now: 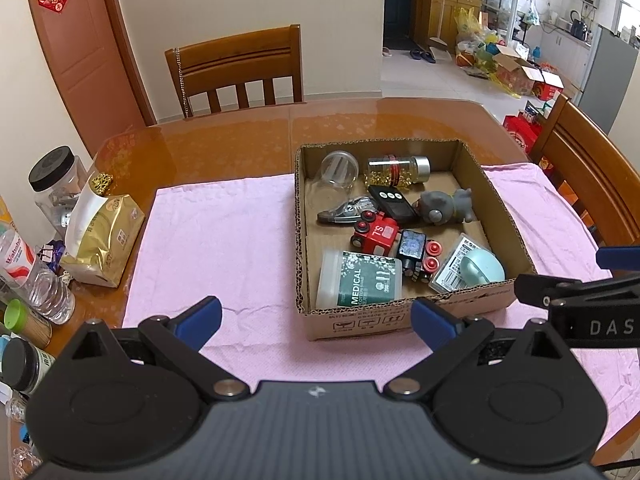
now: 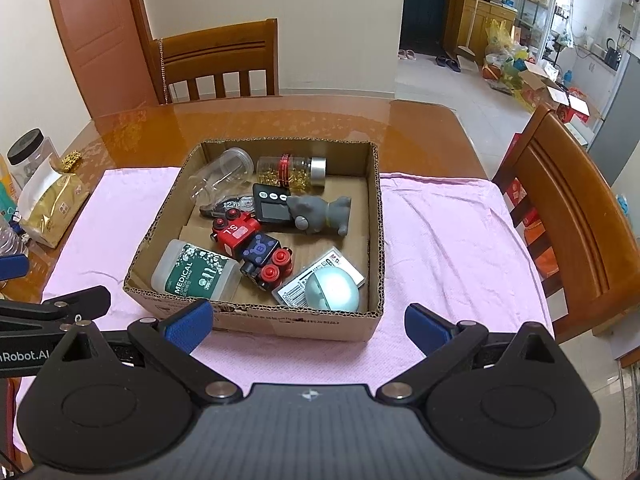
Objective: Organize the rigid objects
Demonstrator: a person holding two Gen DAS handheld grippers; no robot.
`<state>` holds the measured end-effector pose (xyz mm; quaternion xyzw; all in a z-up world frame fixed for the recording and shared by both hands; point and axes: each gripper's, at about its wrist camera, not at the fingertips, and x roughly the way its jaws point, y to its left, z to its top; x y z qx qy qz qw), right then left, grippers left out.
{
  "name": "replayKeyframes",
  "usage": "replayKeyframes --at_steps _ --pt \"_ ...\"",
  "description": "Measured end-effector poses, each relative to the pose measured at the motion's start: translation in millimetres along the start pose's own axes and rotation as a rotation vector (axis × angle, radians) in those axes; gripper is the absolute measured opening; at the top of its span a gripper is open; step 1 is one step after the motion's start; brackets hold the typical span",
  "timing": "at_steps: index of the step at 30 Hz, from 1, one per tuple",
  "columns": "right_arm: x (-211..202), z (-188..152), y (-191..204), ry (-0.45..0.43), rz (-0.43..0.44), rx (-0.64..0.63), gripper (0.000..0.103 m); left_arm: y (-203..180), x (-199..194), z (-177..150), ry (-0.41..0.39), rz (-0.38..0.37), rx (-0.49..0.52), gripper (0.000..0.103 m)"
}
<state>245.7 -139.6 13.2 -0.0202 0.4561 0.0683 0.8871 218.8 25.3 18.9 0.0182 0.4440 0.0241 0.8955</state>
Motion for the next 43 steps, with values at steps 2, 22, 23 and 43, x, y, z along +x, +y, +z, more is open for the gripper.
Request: replayKeyframes --at_steps 2,22,23,43 --pt "0.0 0.0 -0.1 -0.001 0.000 0.000 0.103 -0.7 -0.2 0.3 0.001 0.001 0.000 0.100" --pt "-1.3 -1.7 2.1 -0.003 0.000 -0.003 0.103 -1.8 -2.0 0.4 -0.002 0.006 0.003 0.100" --pt "-1.5 -1.7 2.1 -0.003 -0.001 -0.003 0.103 -1.9 -2.0 0.5 -0.002 0.007 0.004 0.100" --pt "-4.0 0.8 2.2 -0.011 0.000 -0.004 0.103 -2.2 -5.0 2.3 -0.009 0.008 0.004 0.100"
